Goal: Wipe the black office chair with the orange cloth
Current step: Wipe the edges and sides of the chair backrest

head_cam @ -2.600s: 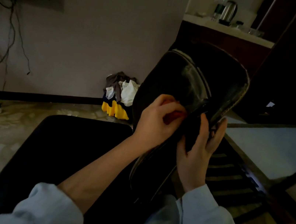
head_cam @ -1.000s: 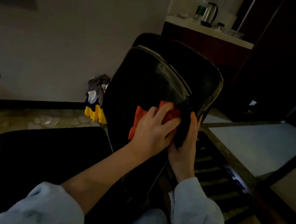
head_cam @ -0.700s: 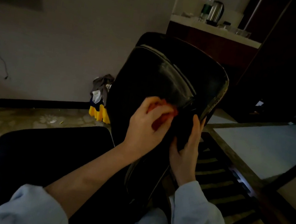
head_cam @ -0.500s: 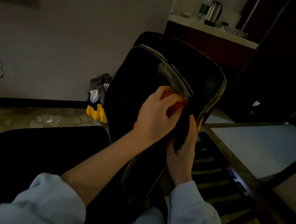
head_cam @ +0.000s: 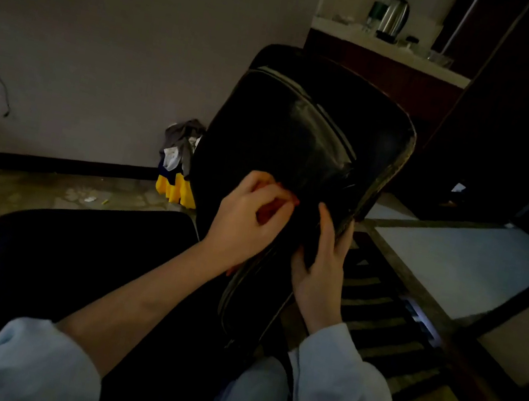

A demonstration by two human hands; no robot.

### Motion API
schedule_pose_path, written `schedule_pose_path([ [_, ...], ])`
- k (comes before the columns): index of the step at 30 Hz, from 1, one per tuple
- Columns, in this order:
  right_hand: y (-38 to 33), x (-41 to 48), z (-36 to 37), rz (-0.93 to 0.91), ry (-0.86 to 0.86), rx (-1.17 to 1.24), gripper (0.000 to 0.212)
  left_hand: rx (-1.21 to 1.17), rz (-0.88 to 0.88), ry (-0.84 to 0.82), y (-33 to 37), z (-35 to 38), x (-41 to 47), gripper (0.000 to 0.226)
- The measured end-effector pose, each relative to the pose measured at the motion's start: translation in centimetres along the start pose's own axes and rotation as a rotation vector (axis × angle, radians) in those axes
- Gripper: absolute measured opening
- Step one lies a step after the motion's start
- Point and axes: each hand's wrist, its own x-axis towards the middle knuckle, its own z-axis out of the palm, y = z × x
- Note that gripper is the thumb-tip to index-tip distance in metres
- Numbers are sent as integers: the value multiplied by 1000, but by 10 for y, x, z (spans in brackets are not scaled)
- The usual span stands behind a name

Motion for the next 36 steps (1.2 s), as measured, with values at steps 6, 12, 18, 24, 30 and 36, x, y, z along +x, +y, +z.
schedule_pose_path([
  [6, 10, -15, 11, 17, -43, -57, 80, 27, 128, -46, -11, 15, -4, 25],
  [12, 5, -18, 22, 30, 38, -100, 79, 161, 174, -153, -33, -2, -38, 24],
  [18, 2, -26, 32, 37, 82, -153, 77, 197, 51, -208, -59, -17, -80, 25],
  [24, 7, -30, 30, 7, 35, -131, 85, 25, 17, 57, -21, -3, -40, 23],
  [30, 14, -32, 32, 21, 37, -148, 85, 87, 59, -52, -23, 13, -29, 23],
  [36, 10, -34, 36, 53, 51, -162, 84, 84, 33, -128, -35, 1, -47, 23],
])
